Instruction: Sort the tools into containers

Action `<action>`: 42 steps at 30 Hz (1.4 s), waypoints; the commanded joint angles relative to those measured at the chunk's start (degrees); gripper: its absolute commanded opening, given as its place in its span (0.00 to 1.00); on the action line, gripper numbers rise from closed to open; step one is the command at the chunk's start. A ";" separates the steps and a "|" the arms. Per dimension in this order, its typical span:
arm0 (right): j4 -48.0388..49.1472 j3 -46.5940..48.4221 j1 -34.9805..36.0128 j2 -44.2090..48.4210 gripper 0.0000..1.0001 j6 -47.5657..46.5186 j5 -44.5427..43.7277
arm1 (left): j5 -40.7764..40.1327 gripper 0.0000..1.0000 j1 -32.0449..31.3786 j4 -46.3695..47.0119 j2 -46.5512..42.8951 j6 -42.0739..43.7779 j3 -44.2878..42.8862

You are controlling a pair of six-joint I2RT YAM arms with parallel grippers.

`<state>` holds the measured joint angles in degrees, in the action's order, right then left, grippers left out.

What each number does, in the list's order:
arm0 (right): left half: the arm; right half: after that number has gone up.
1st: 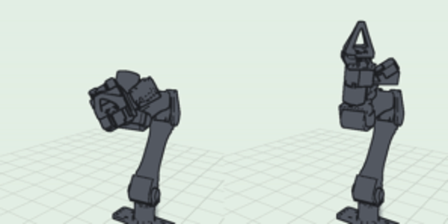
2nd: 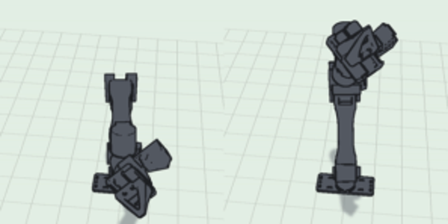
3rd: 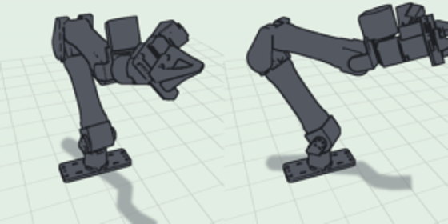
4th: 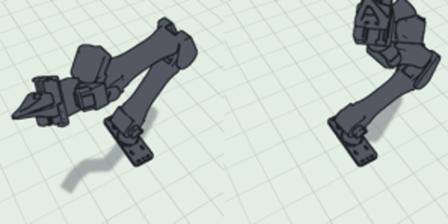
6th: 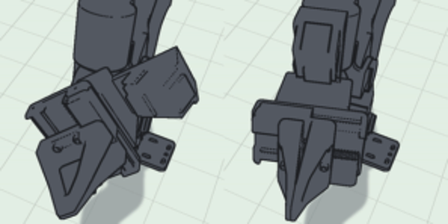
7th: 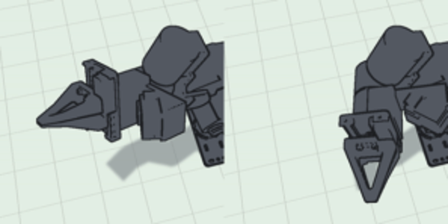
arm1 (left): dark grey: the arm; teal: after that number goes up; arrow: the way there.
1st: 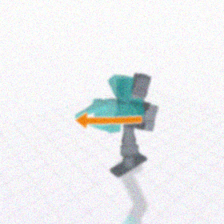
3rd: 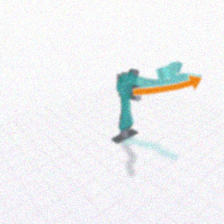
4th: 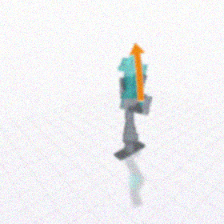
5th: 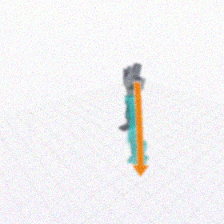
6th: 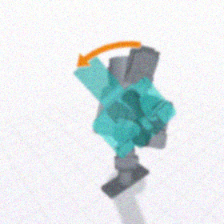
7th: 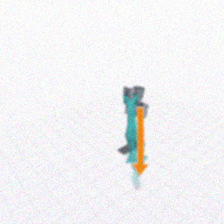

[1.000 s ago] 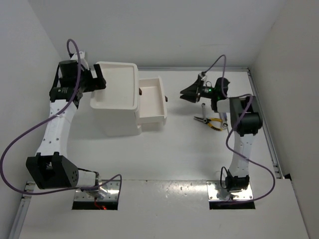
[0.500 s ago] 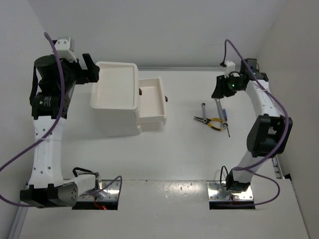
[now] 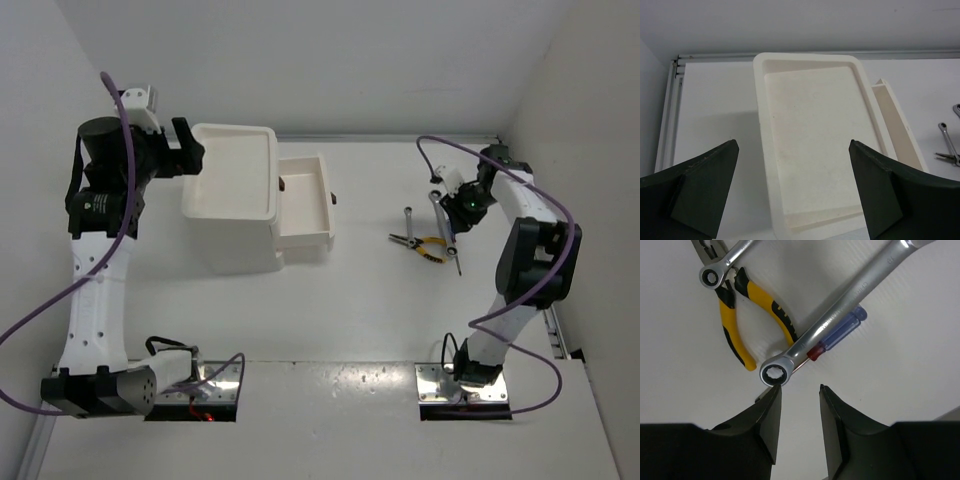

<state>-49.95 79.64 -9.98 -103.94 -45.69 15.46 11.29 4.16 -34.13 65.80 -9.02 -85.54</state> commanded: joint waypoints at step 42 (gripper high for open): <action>-6.82 10.01 10.32 -17.00 0.35 -14.78 -8.08 | 2.33 0.99 -0.21 0.38 5.83 -0.04 -0.24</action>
<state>-55.59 89.14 -0.23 -120.11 -59.00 7.66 13.72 4.16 -34.63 71.66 -9.04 -84.88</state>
